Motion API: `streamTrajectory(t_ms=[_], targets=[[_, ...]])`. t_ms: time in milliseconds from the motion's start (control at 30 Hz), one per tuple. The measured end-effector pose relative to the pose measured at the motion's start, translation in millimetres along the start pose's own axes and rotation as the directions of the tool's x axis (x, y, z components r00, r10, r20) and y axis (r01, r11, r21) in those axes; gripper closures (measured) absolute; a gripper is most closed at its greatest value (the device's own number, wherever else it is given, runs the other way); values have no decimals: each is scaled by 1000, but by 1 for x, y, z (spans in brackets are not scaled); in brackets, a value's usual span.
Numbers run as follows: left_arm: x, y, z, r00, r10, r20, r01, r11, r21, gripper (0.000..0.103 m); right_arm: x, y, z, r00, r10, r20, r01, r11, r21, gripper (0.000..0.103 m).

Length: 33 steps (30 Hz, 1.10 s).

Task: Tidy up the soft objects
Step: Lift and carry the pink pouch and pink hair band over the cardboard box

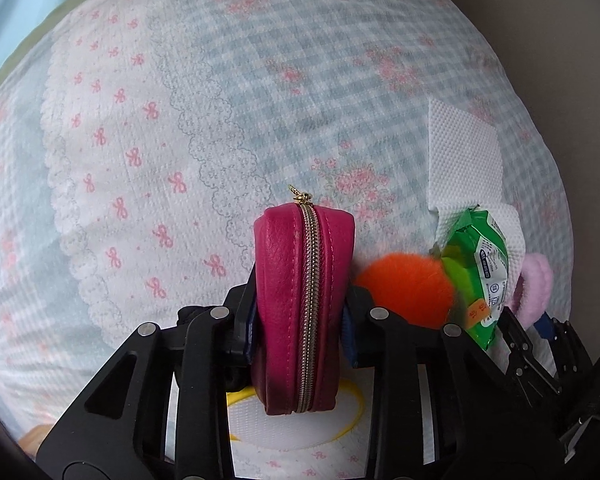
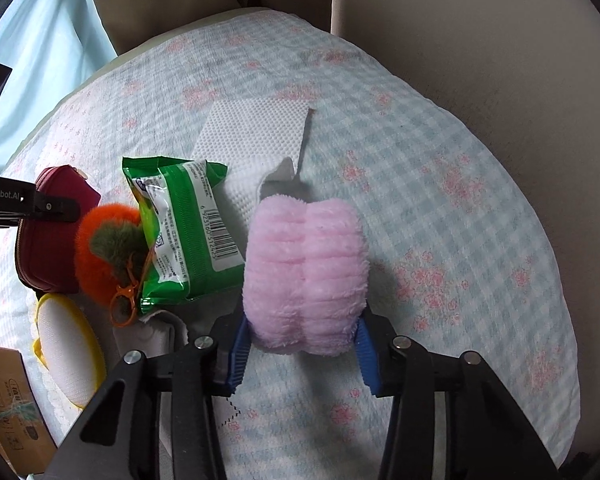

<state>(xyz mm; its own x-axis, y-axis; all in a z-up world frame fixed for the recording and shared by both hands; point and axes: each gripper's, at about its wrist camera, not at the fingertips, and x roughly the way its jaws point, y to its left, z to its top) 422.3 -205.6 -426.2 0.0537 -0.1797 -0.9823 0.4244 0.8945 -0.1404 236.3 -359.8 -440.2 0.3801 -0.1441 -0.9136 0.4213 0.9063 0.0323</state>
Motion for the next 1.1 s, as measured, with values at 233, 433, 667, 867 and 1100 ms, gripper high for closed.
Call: streamTrajectory(t_ms=[233,433,667,867,1100], targets=[[-35,-2,-2,998,-39,51,40,999,-20,76,-28,-1,1,999,-3,38,2,1000,19,61],[-77,-1,-8,991,-77,111,82,996,-42,76,-63,0,6,996,-10,85,7,1000,29,61],[-137,3,-29,975,-120,189,134,989,-64,76,-123,6,1,990,-14,138,11,1000,21,61],[-199,11,-63,956,-125,265,152,985,-85,76,-185,22,-7,981,4,193,-1,1000,-14,61],[-269,41,-128,931,-110,349,171,974,-150,76,-255,58,-17,970,56,238,-36,995,-91,61]])
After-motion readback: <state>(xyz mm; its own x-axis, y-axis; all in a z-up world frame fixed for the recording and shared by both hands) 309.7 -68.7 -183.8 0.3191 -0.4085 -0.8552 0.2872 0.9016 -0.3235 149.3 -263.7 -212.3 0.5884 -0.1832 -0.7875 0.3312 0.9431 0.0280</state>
